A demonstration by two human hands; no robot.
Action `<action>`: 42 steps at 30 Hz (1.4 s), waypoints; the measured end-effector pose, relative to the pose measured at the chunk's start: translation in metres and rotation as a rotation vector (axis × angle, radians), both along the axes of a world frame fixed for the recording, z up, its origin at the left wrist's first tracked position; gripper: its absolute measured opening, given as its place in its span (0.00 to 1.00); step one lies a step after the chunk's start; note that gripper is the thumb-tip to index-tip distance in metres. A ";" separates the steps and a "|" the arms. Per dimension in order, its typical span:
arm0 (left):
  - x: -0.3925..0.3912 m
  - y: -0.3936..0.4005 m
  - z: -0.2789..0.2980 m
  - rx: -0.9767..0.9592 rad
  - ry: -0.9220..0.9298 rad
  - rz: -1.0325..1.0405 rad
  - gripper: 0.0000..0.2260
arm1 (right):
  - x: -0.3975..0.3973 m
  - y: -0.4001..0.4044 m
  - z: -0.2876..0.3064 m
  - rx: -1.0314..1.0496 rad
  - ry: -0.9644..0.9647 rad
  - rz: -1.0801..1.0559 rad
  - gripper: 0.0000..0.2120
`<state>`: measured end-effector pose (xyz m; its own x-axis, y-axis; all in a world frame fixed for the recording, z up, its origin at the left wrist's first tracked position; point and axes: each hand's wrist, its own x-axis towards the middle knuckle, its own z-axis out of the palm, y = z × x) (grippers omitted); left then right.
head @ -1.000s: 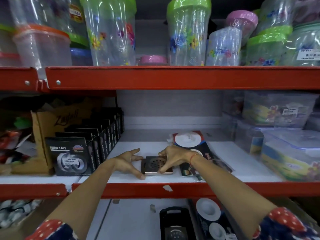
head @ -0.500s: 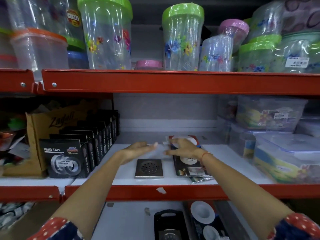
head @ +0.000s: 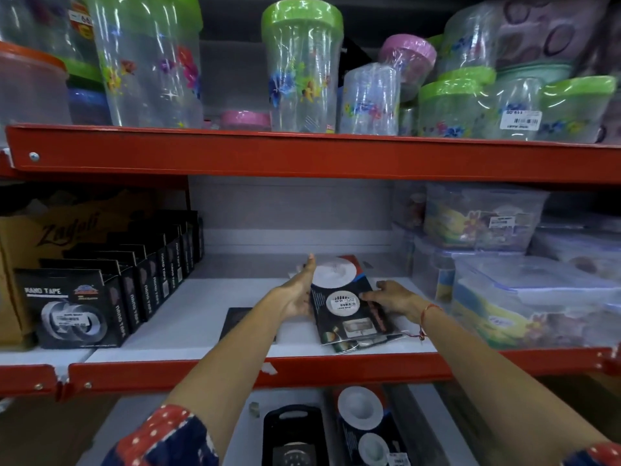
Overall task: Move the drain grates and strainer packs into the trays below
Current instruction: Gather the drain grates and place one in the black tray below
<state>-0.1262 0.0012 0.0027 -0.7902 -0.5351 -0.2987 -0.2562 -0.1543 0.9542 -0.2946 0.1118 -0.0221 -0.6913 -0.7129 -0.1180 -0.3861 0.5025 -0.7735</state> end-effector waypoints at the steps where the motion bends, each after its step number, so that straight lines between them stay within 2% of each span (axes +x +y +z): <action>1: -0.004 0.002 -0.001 -0.008 0.002 -0.003 0.38 | -0.003 0.004 0.001 0.006 0.006 -0.005 0.34; 6: -0.006 0.017 -0.005 -0.046 0.020 -0.048 0.37 | -0.018 0.021 0.003 0.044 0.027 -0.033 0.39; 8: 0.000 0.021 -0.008 -0.135 0.020 -0.070 0.35 | -0.012 0.024 0.003 0.058 0.057 -0.035 0.38; 10: 0.011 0.020 -0.014 -0.360 -0.031 -0.036 0.34 | -0.004 0.023 0.004 0.068 0.185 -0.042 0.32; 13: 0.045 0.012 -0.029 -0.767 -0.073 0.080 0.29 | 0.024 0.022 0.006 -0.034 0.433 -0.073 0.21; 15: 0.074 0.004 -0.038 -0.968 -0.089 0.153 0.26 | 0.046 0.018 0.004 -0.116 0.474 -0.025 0.24; 19: 0.131 -0.013 -0.060 -1.319 -0.164 0.282 0.25 | 0.092 0.002 -0.001 -0.136 0.530 0.217 0.29; 23: 0.175 -0.039 -0.086 -1.566 -0.313 0.231 0.35 | 0.130 -0.019 0.001 -0.109 0.539 0.443 0.27; 25: 0.192 -0.045 -0.097 -1.675 -0.358 0.233 0.35 | 0.147 -0.034 0.003 -0.055 0.537 0.544 0.27; 28: 0.203 -0.042 -0.106 -1.737 -0.450 0.223 0.31 | 0.163 -0.062 0.006 0.051 0.567 0.621 0.32; 32: 0.201 -0.039 -0.109 -1.742 -0.420 0.272 0.29 | 0.168 -0.094 0.003 0.215 0.567 0.670 0.39; 35: 0.199 -0.040 -0.111 -1.755 -0.401 0.309 0.28 | 0.165 -0.109 0.002 0.336 0.500 0.711 0.43; 38: 0.197 -0.045 -0.114 -1.785 -0.380 0.336 0.27 | 0.156 -0.114 0.001 0.328 0.417 0.724 0.46; 42: 0.195 -0.048 -0.116 -1.806 -0.349 0.363 0.26 | 0.151 -0.111 -0.002 0.199 0.325 0.690 0.48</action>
<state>0.0689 -0.0471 -0.1137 -0.6167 -0.4543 0.6429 -0.6401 0.7647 -0.0737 -0.1439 0.0012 -0.0239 -0.1218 -0.9802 -0.1562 -0.8525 0.1839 -0.4893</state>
